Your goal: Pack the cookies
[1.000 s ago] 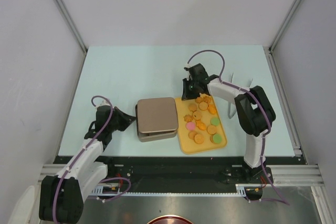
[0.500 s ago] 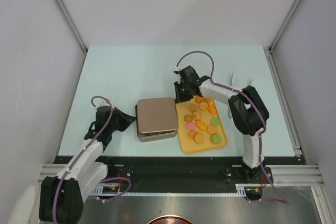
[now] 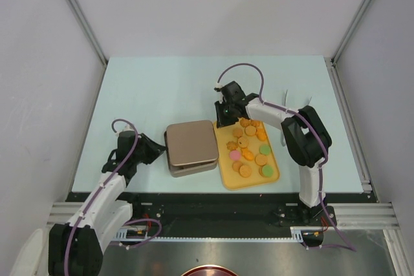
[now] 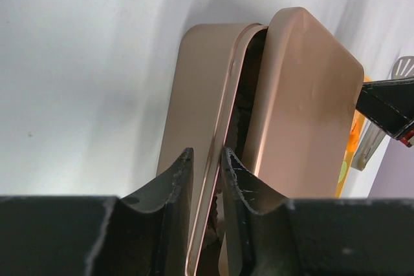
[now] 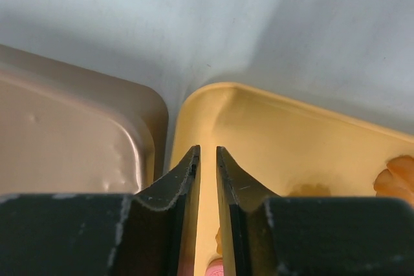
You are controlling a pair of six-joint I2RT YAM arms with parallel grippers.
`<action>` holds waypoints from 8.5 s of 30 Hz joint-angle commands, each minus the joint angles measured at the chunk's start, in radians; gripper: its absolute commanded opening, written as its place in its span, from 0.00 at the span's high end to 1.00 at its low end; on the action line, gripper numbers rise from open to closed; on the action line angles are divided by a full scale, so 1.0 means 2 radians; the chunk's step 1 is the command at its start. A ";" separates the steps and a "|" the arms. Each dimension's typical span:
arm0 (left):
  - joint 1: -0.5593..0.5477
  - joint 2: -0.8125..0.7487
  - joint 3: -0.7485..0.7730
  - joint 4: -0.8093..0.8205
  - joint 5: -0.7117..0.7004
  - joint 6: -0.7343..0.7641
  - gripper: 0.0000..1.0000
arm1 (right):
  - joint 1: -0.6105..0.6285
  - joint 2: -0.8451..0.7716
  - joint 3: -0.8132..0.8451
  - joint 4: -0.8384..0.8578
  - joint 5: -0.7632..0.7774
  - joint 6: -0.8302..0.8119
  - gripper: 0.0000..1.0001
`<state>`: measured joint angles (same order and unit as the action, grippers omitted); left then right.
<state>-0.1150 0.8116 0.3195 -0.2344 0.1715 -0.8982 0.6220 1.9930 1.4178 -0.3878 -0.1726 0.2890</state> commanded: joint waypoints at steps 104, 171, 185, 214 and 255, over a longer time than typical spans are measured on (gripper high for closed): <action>0.002 0.061 -0.029 0.014 -0.007 -0.008 1.00 | 0.033 0.164 0.396 -0.163 0.026 -0.050 0.77; 0.054 0.015 0.109 -0.075 -0.006 0.105 0.00 | -0.017 -0.240 -0.135 0.049 -0.030 0.122 0.00; 0.047 0.044 0.073 0.010 0.172 0.128 0.00 | 0.054 -0.274 -0.279 0.165 -0.091 0.191 0.00; -0.028 0.079 0.050 -0.025 0.100 0.088 0.30 | 0.098 -0.157 -0.282 0.233 -0.096 0.212 0.10; -0.074 0.028 -0.032 0.017 0.078 0.023 0.41 | 0.150 -0.149 -0.292 0.205 -0.056 0.206 0.33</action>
<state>-0.2176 0.8757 0.3084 -0.1581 0.2413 -0.7948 0.8574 1.6608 0.8551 0.0422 -0.2886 0.7380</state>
